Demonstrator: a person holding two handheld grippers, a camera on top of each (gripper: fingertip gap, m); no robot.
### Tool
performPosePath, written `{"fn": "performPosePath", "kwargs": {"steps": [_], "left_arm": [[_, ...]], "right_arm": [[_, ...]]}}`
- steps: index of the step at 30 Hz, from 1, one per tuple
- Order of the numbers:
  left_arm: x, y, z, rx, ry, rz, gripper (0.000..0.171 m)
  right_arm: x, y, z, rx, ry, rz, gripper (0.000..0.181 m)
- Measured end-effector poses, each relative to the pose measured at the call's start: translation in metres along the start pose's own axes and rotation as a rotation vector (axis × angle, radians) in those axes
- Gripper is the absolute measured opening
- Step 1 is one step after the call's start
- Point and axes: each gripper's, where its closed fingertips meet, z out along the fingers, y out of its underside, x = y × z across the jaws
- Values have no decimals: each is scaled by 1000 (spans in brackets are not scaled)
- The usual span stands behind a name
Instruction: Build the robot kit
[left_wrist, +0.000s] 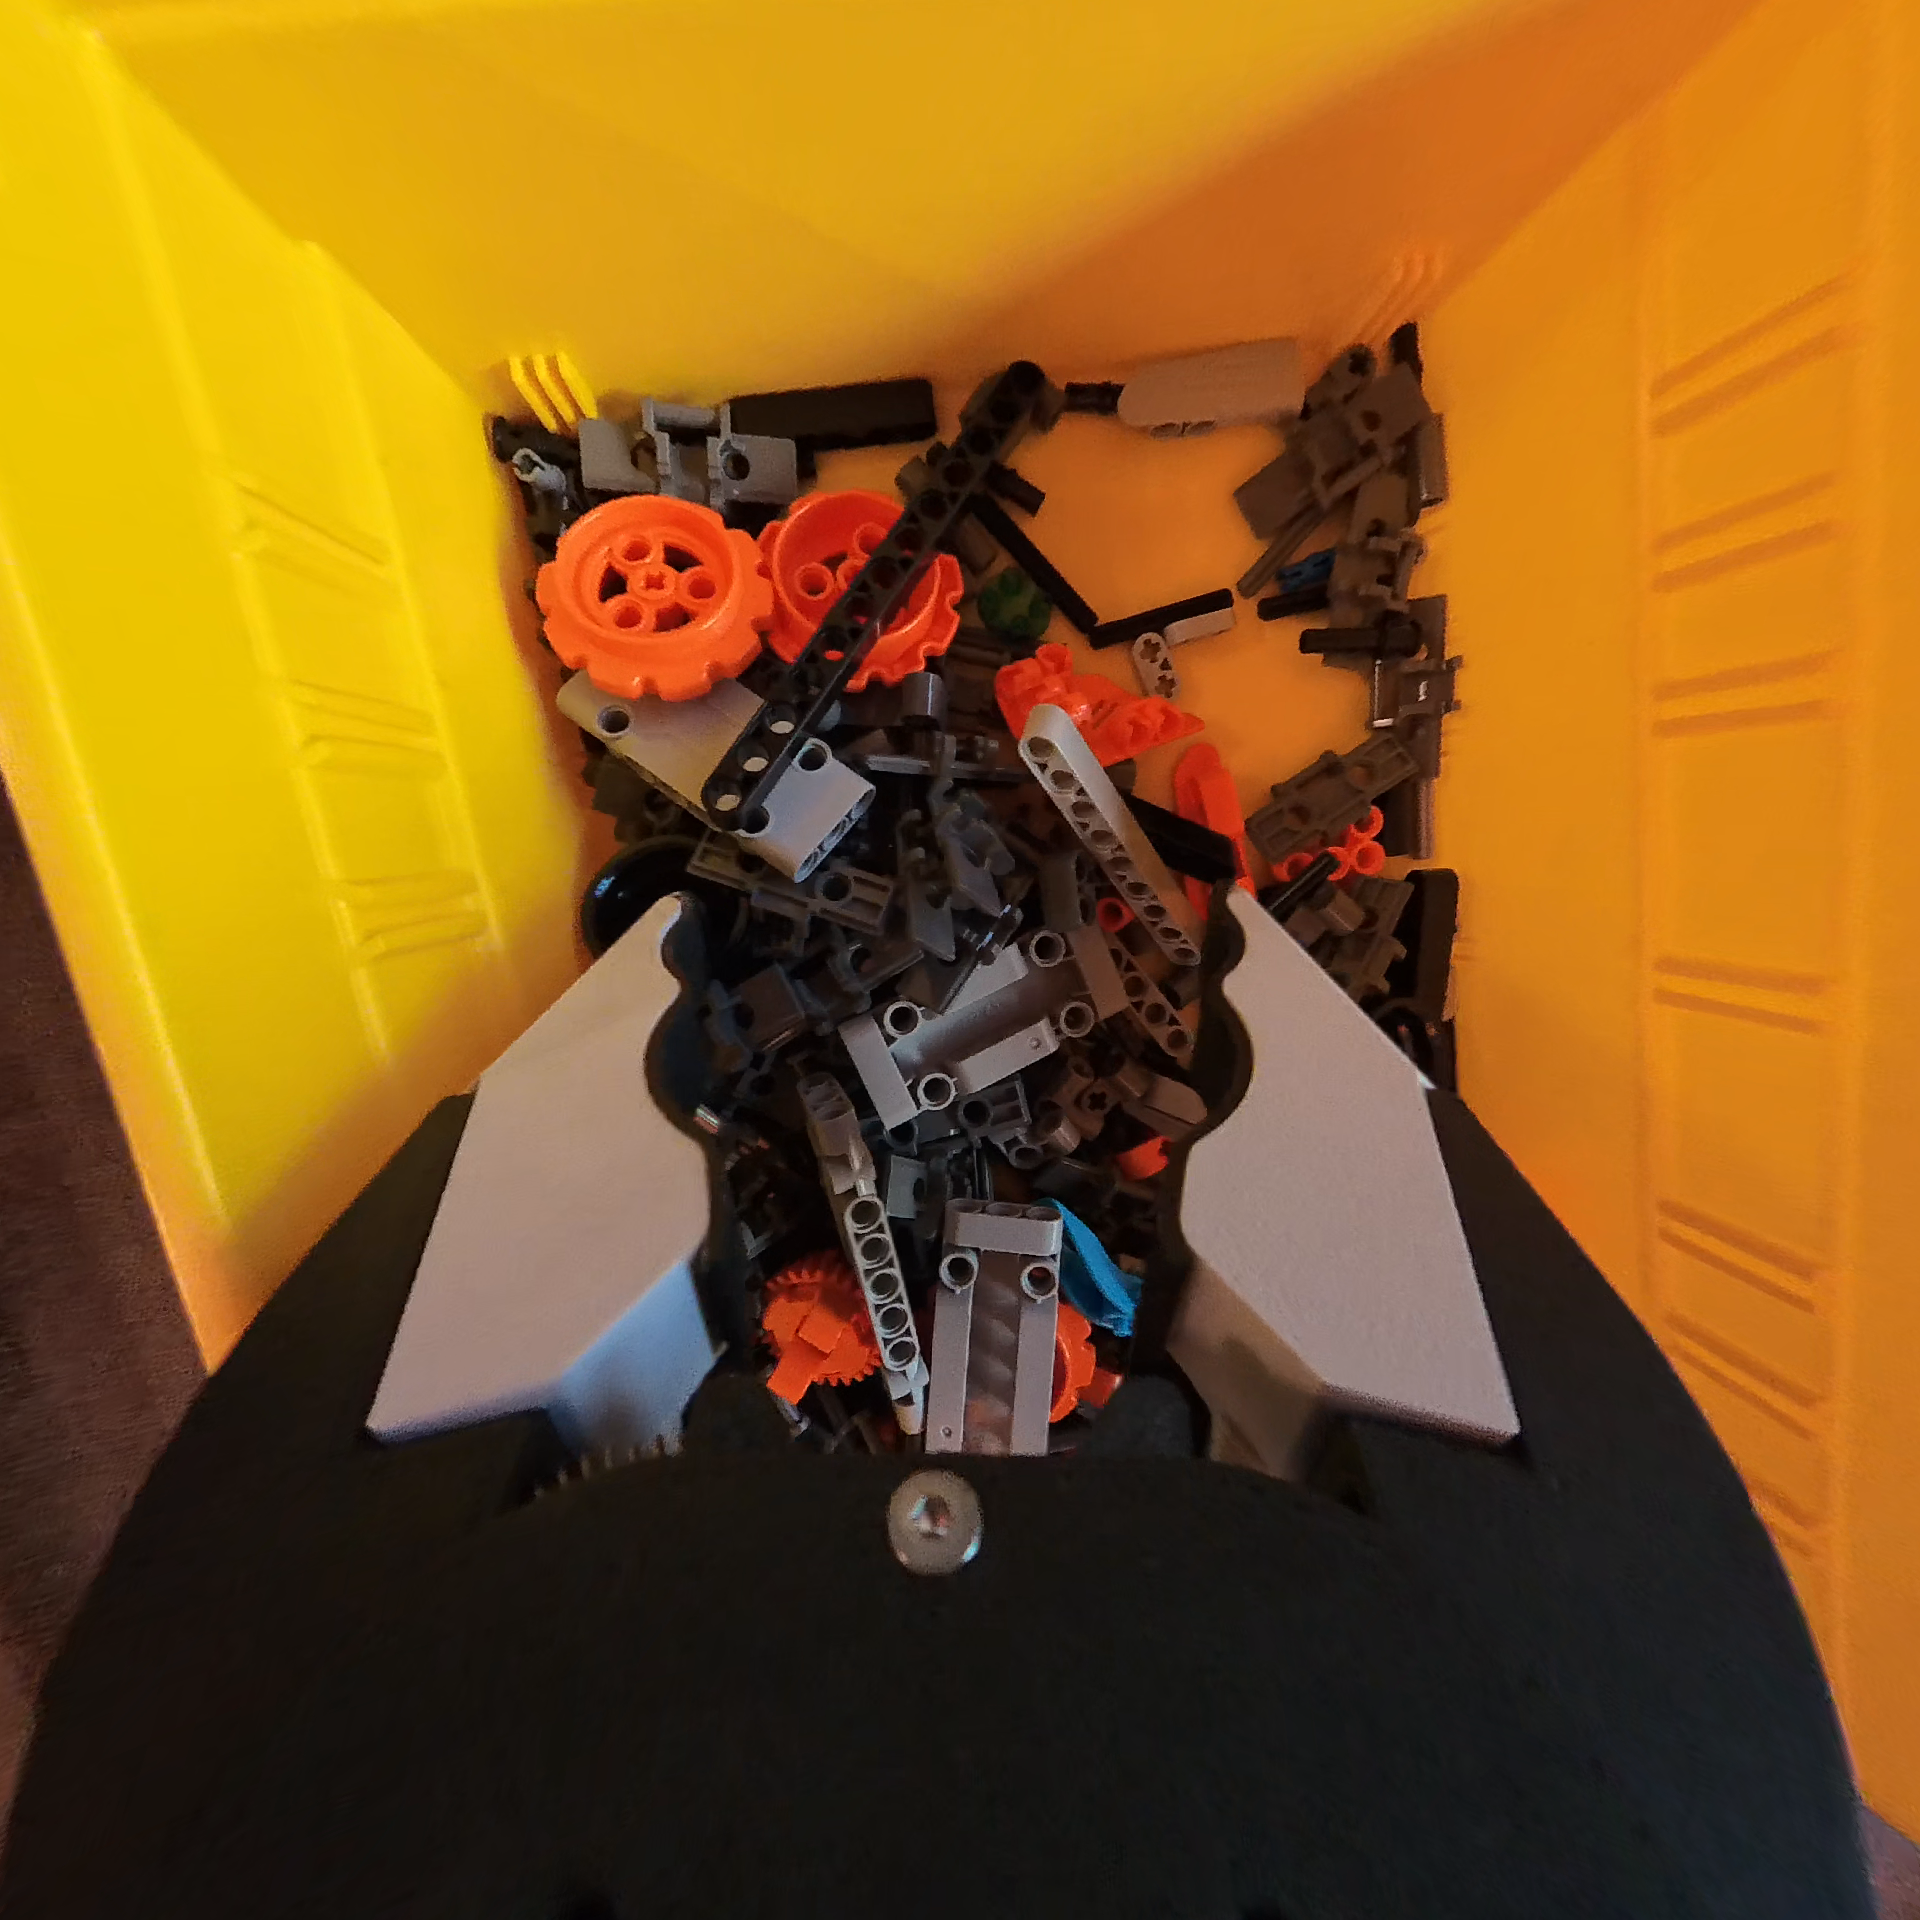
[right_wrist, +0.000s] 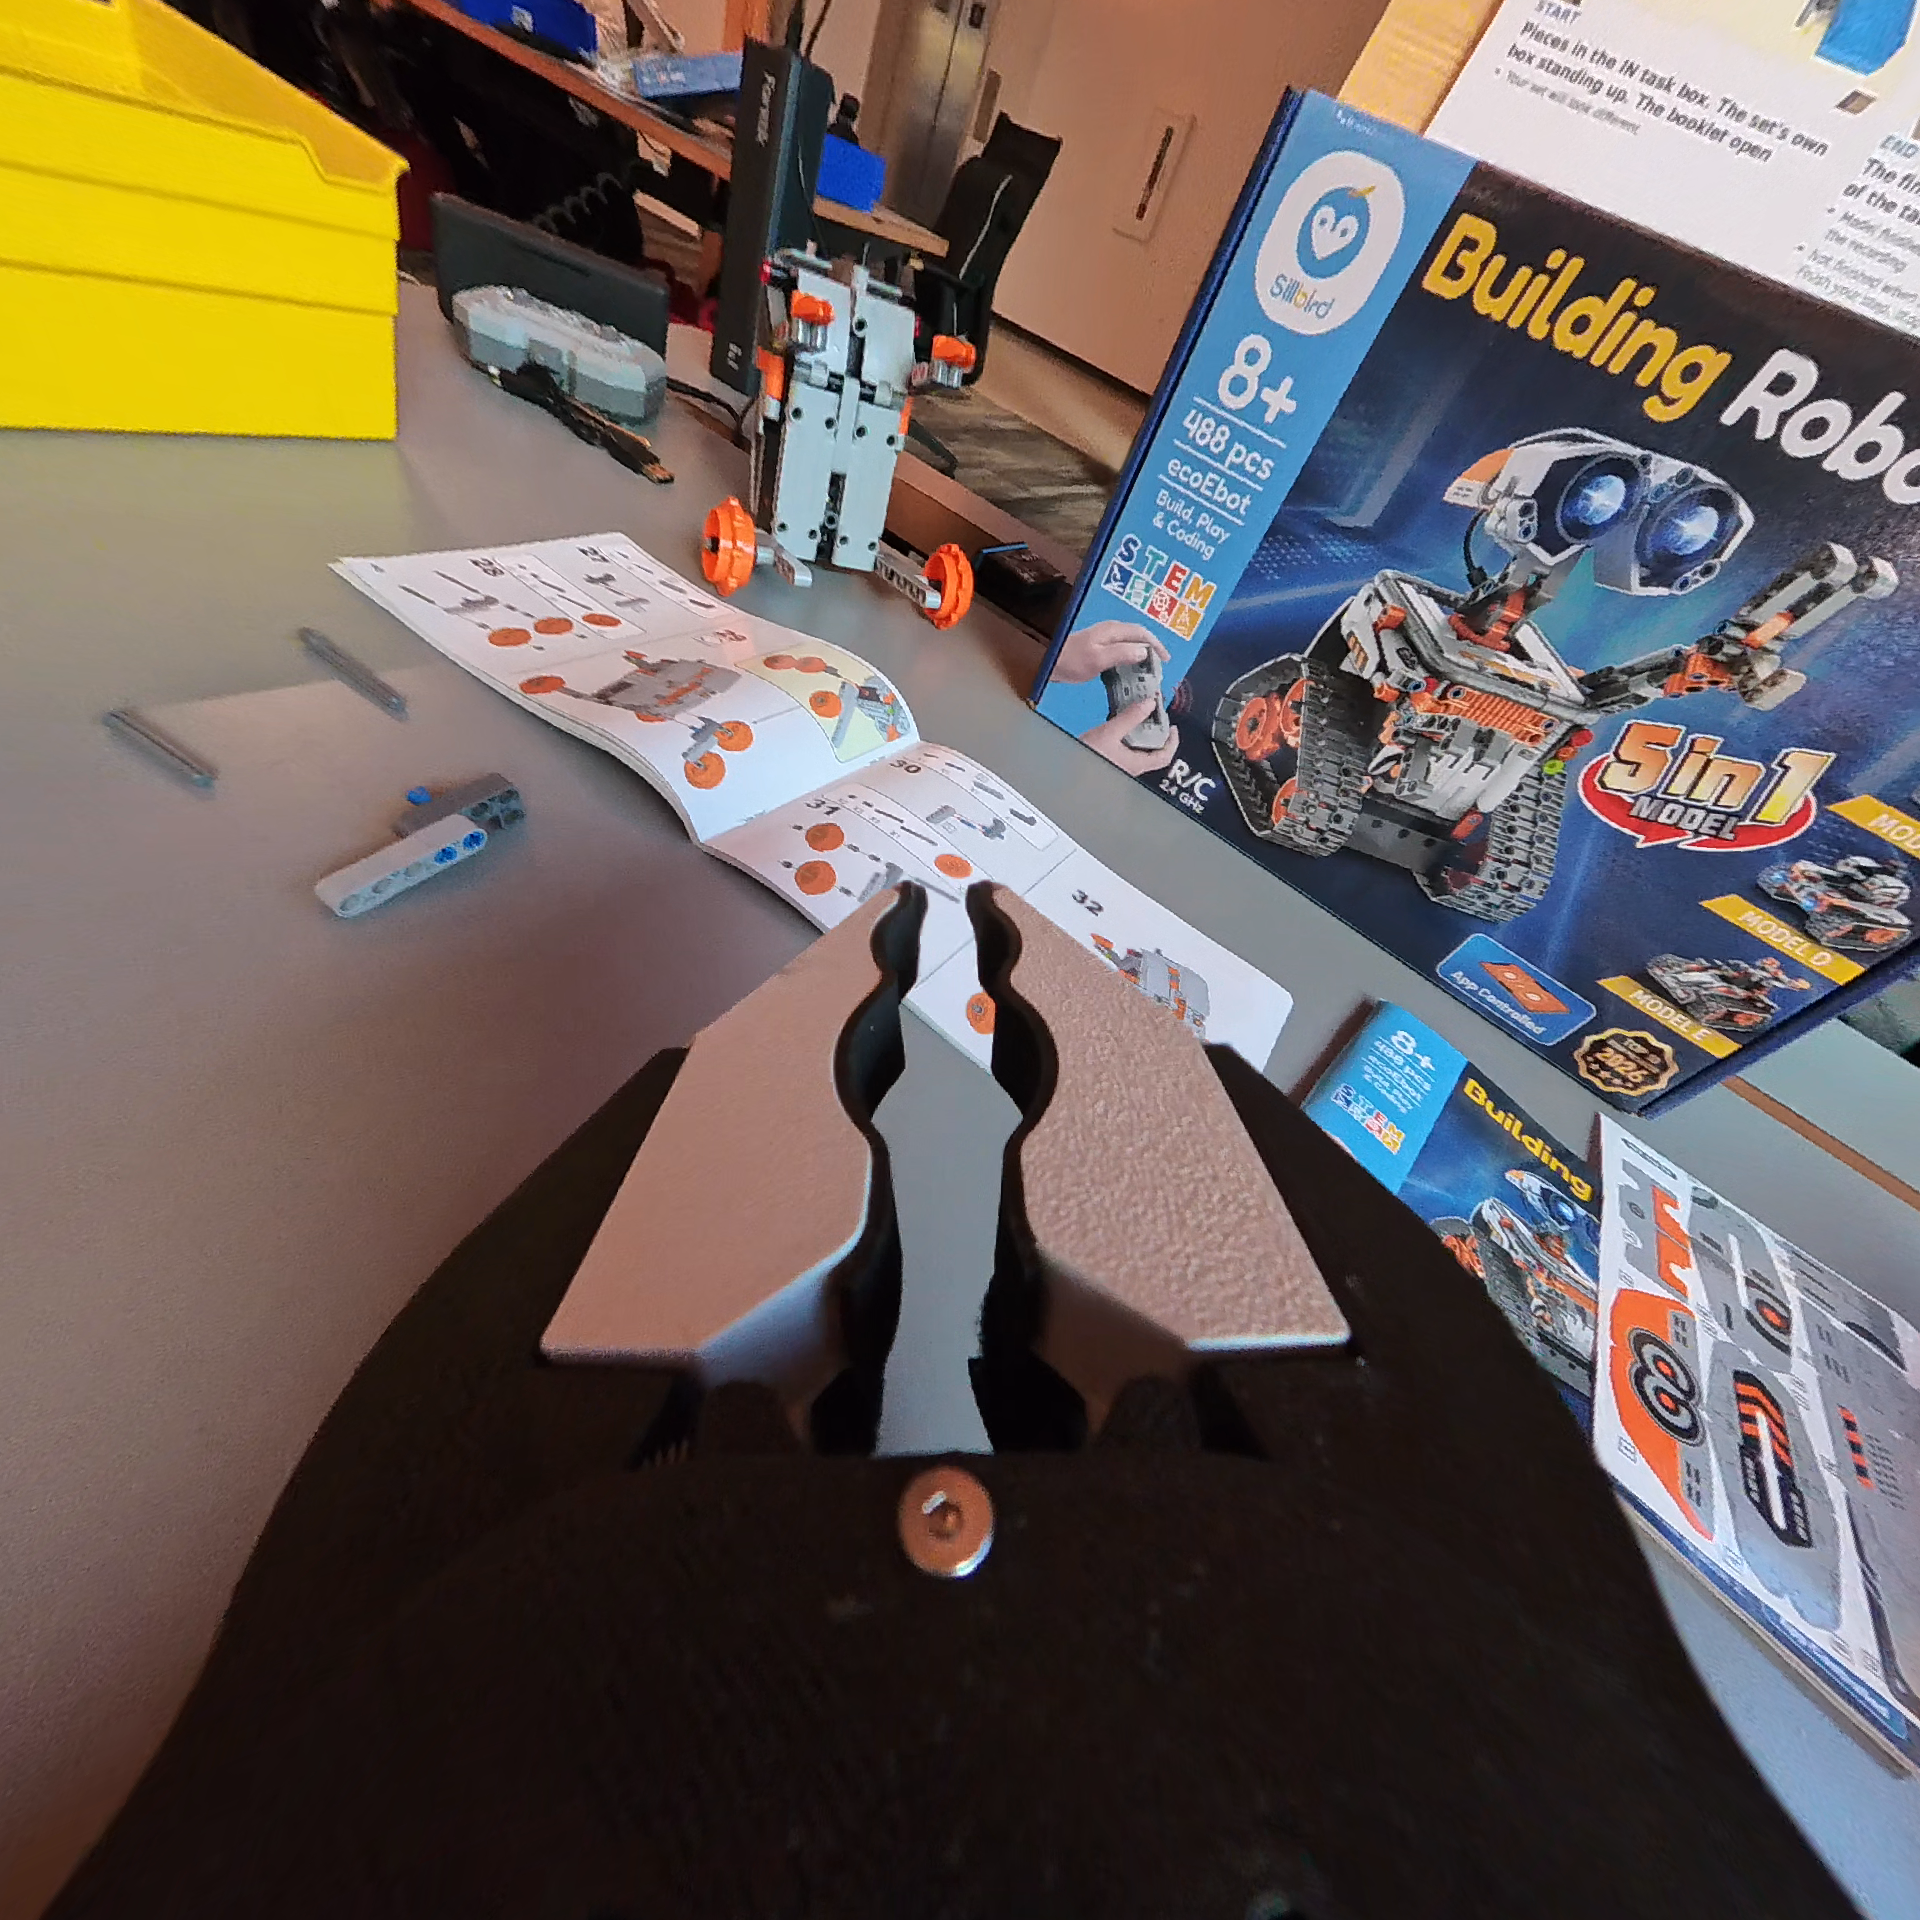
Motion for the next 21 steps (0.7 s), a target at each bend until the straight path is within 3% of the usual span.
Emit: {"fn": "performPosePath", "kwargs": {"steps": [4,8,11,14,21], "left_arm": [[16,0,-4,-33,94,-34,88],[59,-11,-26,7,306,-71,79],[46,-20,-42,56,179,18,77],[32,-15,-43,20,113,44,78],[9,-6,-10,-112,77,-48,91]], "right_arm": [[4,-6,-5,35,6,26,8],[6,-18,-12,88,10,51,8],[5,-24,-15,113,-2,60,8],[4,-22,-14,100,-5,48,9],[-1,-20,-12,78,-20,30,9]]}}
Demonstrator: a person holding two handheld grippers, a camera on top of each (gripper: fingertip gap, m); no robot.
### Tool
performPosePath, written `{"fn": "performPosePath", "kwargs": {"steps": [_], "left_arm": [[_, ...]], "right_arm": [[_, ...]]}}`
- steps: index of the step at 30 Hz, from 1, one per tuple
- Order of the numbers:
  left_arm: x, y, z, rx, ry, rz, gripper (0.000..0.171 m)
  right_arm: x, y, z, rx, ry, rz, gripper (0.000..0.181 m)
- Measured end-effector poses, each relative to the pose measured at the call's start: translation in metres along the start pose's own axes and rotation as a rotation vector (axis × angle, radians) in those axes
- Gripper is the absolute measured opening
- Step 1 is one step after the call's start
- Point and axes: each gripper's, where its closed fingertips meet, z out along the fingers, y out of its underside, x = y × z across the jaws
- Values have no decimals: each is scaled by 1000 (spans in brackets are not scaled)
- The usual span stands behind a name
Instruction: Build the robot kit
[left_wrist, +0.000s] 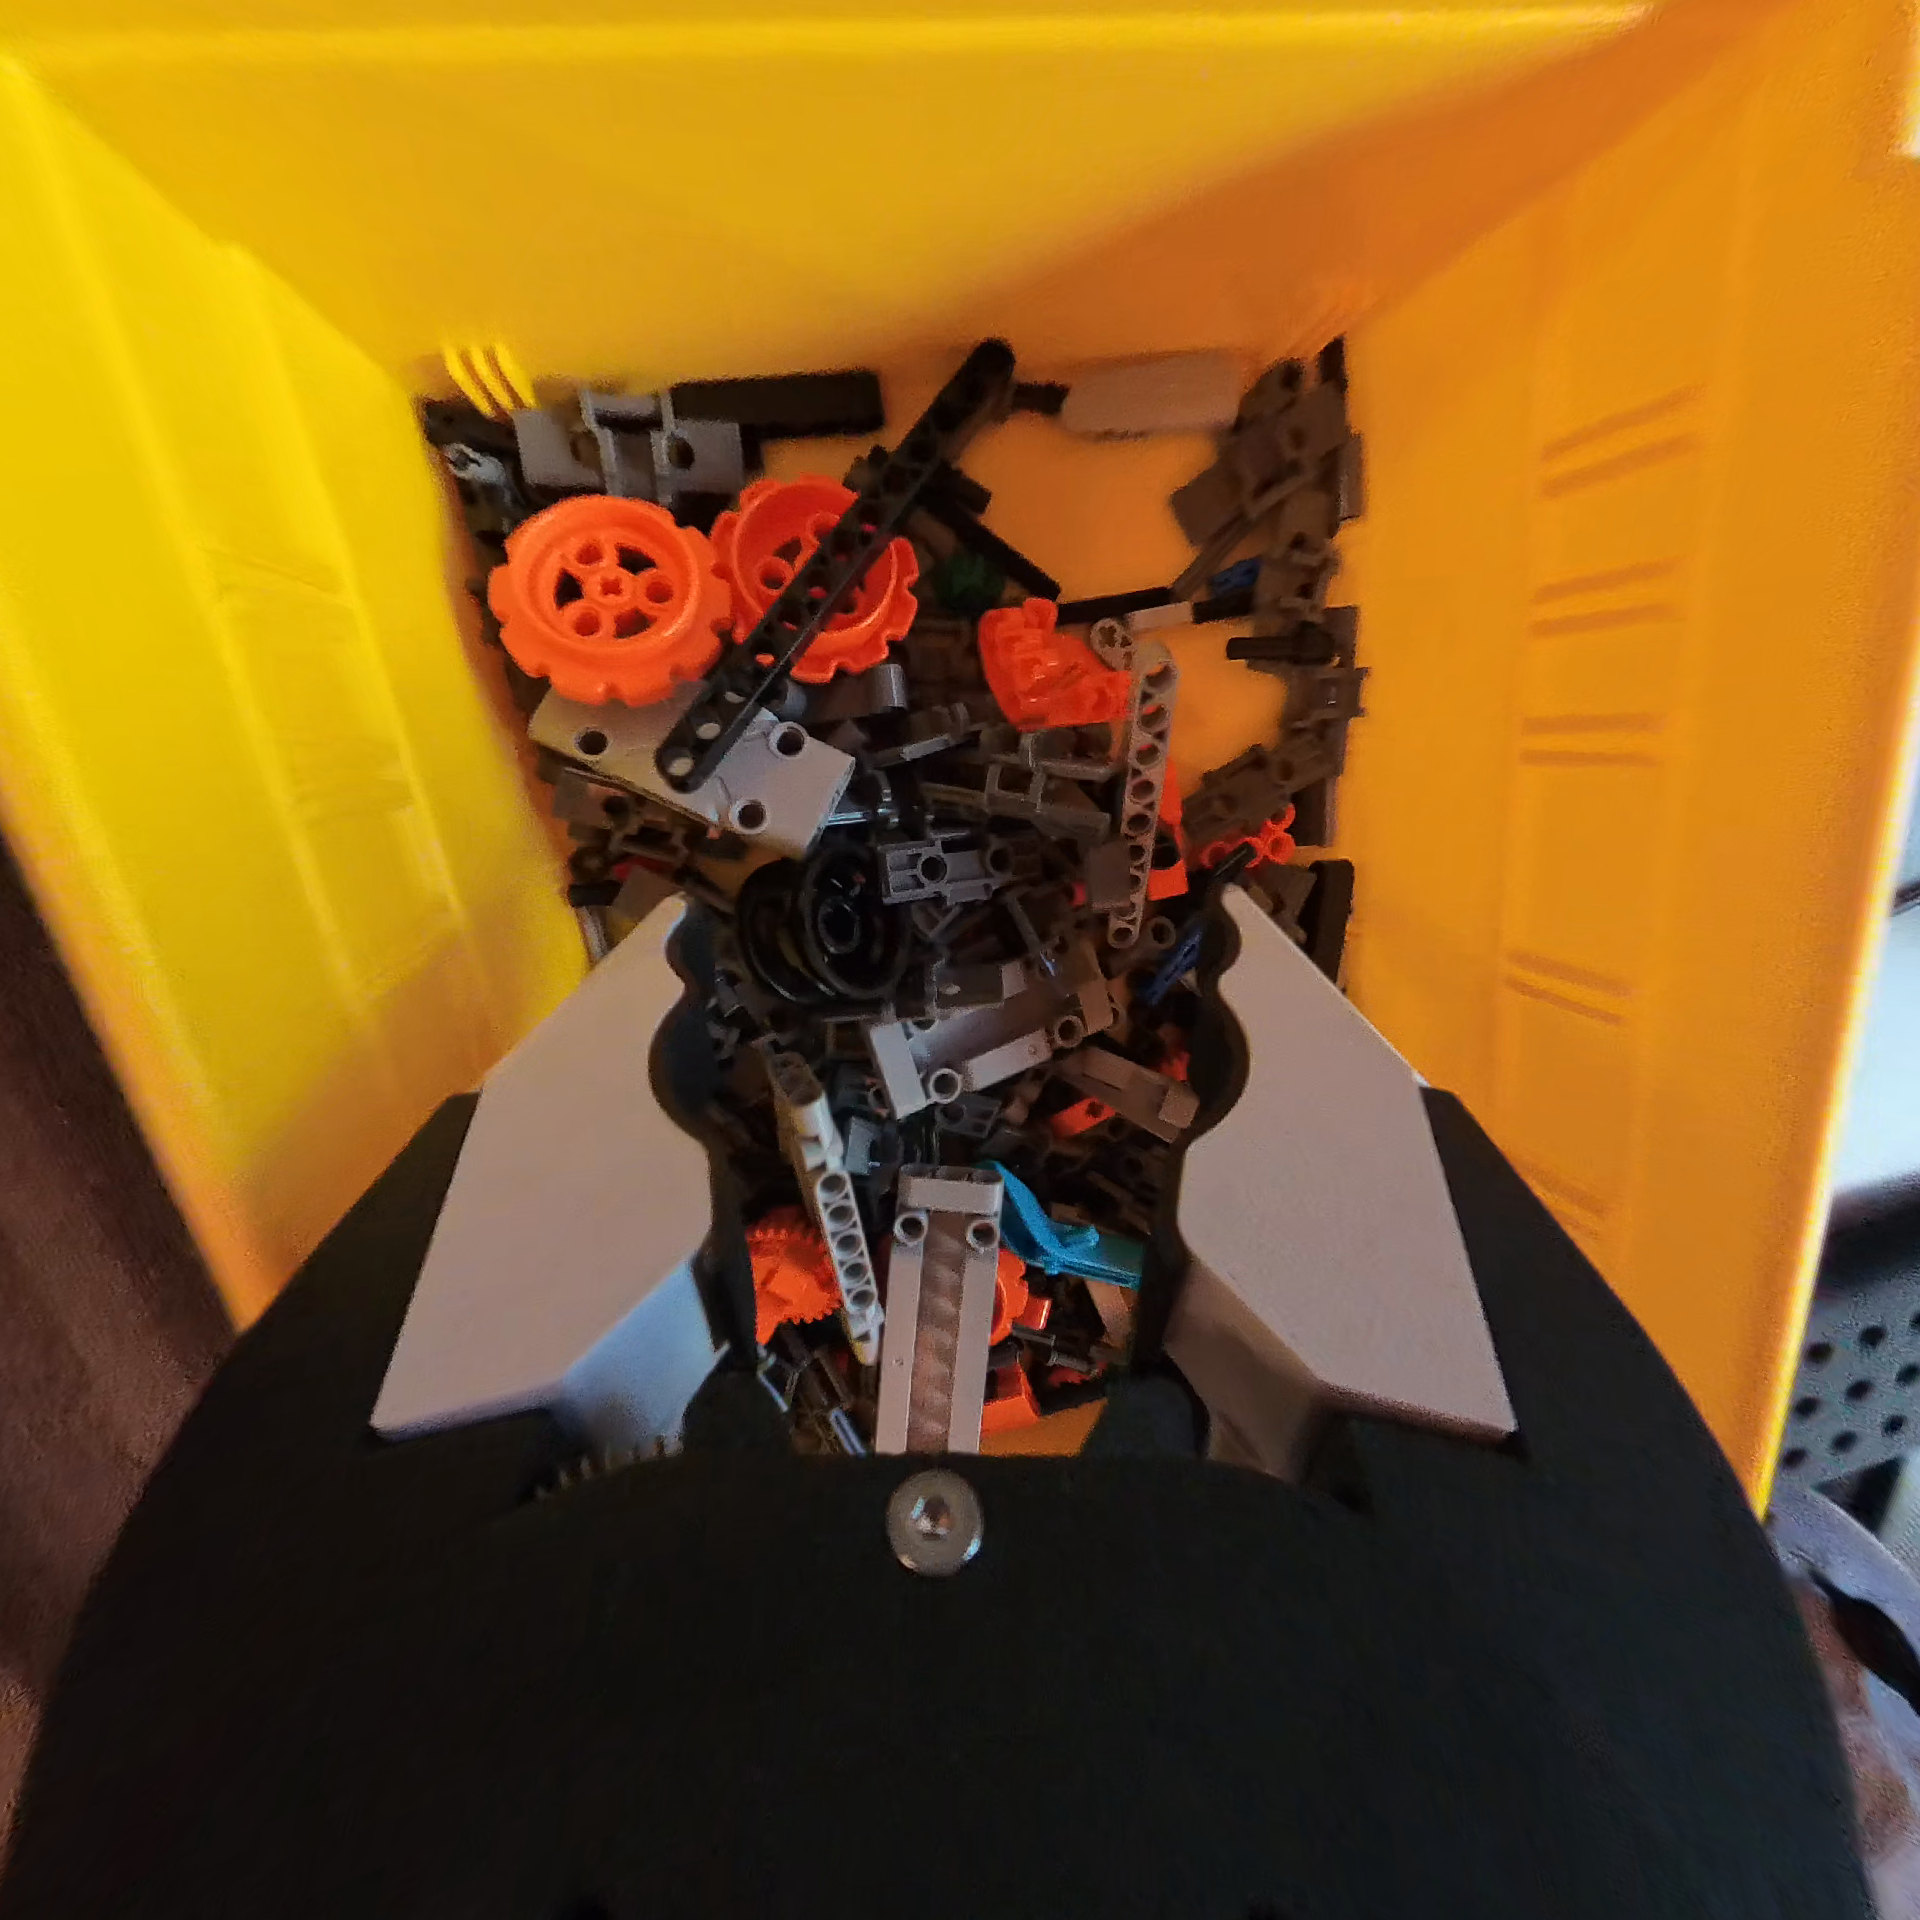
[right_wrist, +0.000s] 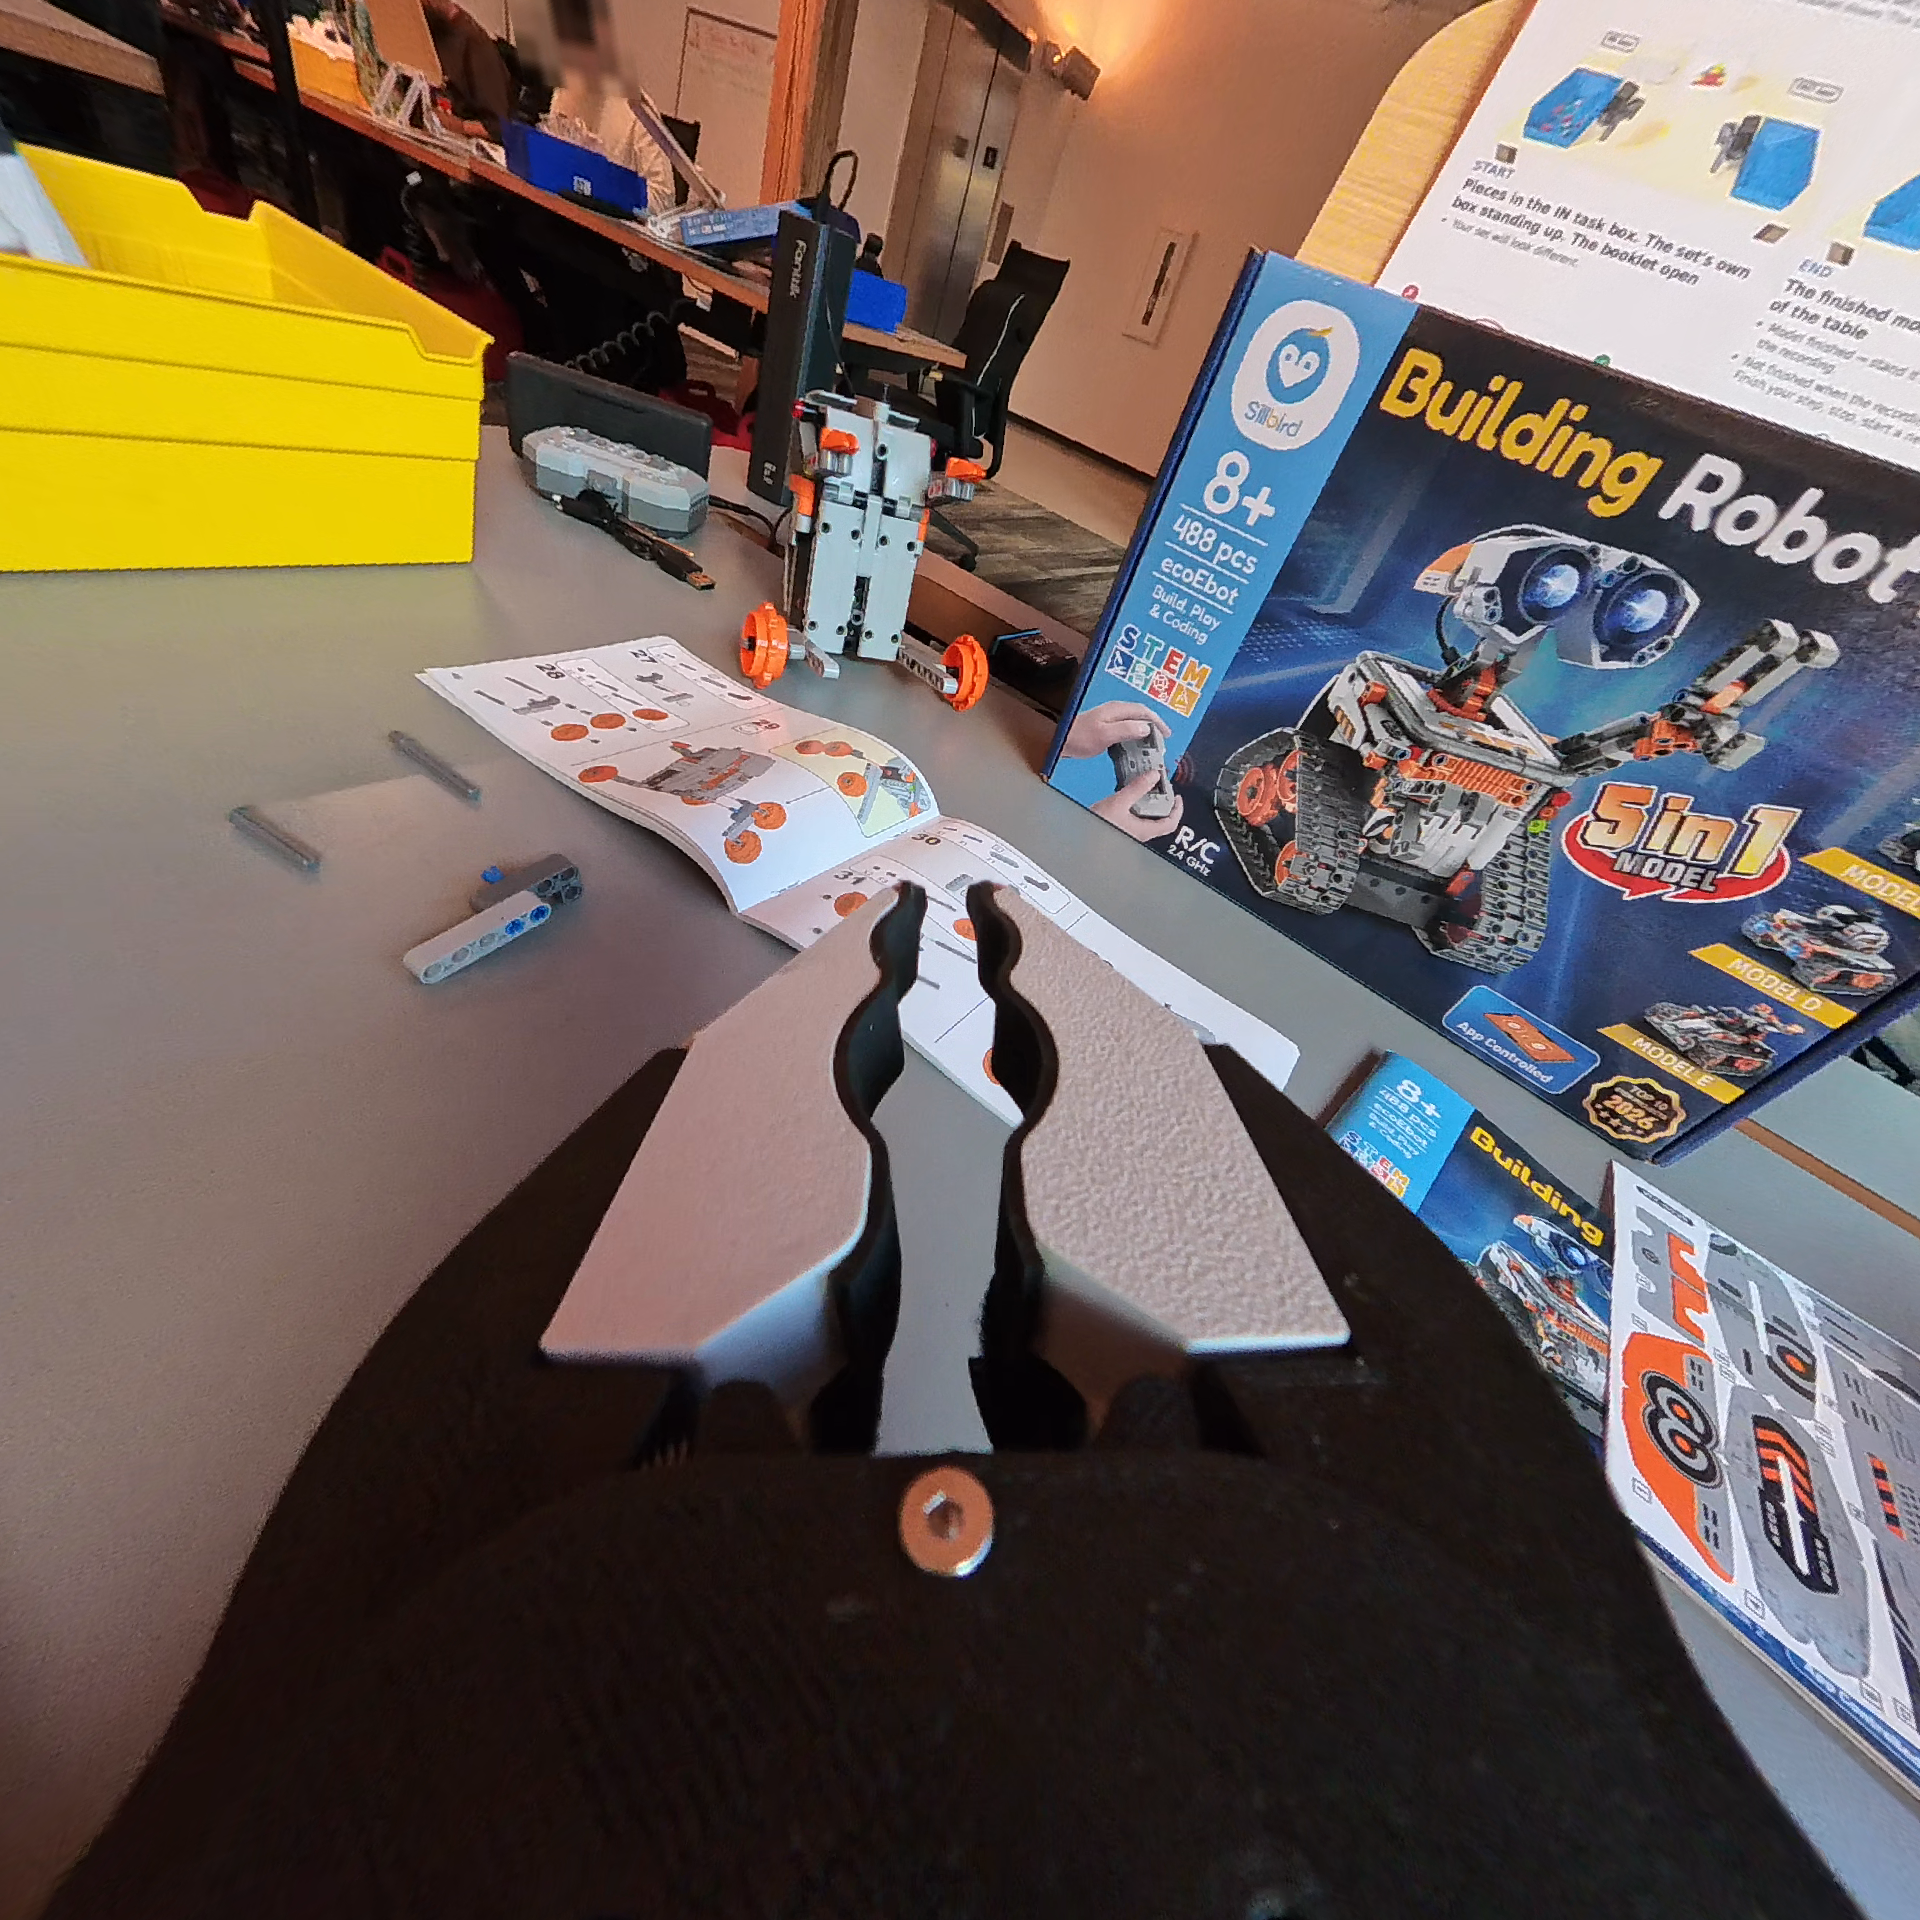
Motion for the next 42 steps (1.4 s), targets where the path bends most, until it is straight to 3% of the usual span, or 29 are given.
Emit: {"fn": "performPosePath", "kwargs": {"steps": [5,7,9,14,19,24,33,36,42], "left_arm": [[-3,7,27,-158,11,-37,91],[-1,6,29,-179,11,-12,80],[12,5,29,-191,71,0,68],[59,0,25,-176,242,65,69],[38,-4,1,-135,85,155,81],[16,12,-23,-175,32,81,88],[-1,53,-7,-291,-41,43,103],[1,54,0,-293,-21,19,96],[44,61,7,-329,162,45,73]], "right_arm": [[0,5,2,-29,6,-16,9],[0,7,2,-37,7,-16,9],[0,8,3,-40,8,-16,9],[0,12,5,-60,3,-17,9],[0,13,4,-65,6,-17,9],[-2,15,6,-74,-6,-18,9],[-5,15,6,-80,-13,-33,9],[-6,16,6,-83,-17,-36,9],[-6,14,6,-76,-16,-36,9]]}}
